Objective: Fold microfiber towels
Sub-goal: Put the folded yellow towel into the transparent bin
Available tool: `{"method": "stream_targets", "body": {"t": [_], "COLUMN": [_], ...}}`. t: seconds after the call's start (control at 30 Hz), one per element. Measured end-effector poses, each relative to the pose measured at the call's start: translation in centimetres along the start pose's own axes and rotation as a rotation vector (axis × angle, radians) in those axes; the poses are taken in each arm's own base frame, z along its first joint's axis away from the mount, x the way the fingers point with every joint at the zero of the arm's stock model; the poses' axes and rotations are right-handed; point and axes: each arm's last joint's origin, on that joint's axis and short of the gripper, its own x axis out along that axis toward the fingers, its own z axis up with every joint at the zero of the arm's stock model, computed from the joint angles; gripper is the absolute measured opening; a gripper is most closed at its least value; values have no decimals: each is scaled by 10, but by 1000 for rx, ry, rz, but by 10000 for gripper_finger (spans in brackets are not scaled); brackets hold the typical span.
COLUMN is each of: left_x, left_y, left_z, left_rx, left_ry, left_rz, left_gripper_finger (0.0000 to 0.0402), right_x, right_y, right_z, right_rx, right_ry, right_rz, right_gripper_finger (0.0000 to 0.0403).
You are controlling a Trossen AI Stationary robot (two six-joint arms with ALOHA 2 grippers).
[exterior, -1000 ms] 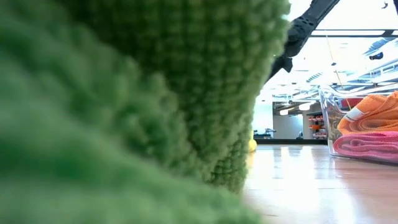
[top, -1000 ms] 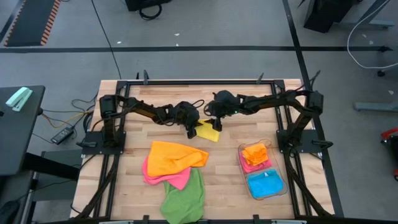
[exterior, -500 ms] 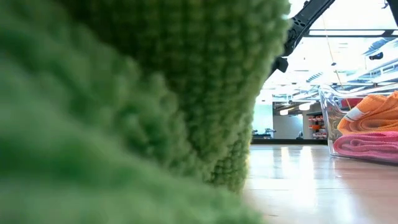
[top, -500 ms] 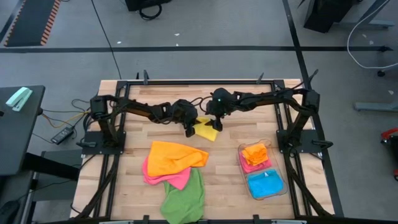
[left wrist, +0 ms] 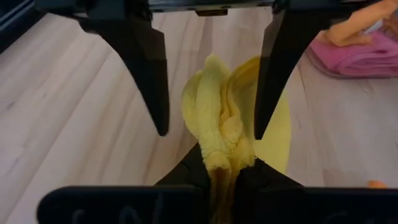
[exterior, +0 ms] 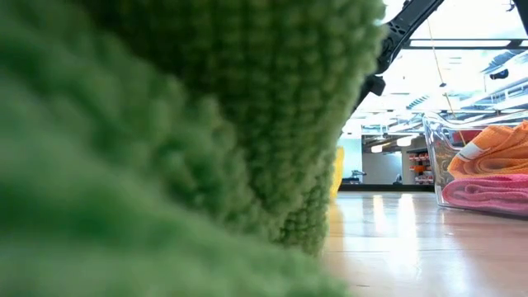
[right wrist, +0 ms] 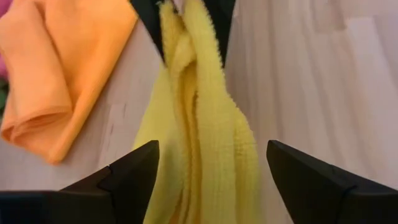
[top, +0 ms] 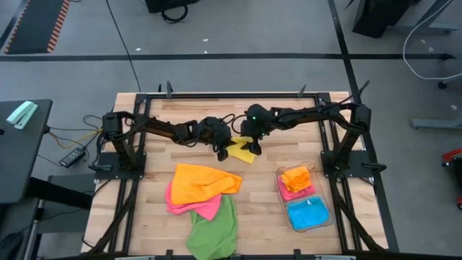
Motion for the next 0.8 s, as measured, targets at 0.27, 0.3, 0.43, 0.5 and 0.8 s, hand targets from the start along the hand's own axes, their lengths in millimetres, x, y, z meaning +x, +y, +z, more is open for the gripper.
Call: {"method": "stream_targets", "body": {"t": [0.27,0.3,0.43,0.5,0.8], "left_x": [0,0,0,0,0], "left_y": [-6,-6,-6,-6,-6], "left_z": [6,7,7,7,8], "left_rx": [17,22,29,45,109], "left_ry": [-60,-68,-71,-76,-81], "left_rz": [1,1,6,7,9], "left_gripper_finger": [52,51,43,42,151], "right_x": [0,-1,-1,-1,-9], "right_y": [3,3,3,3,3], "right_z": [-4,-4,-4,-4,-1], "right_rx": [18,25,27,26,53], "right_ry": [45,46,44,42,150], "right_rz": [13,13,13,13,27], "right_gripper_finger": [236,226,181,156,42]}}
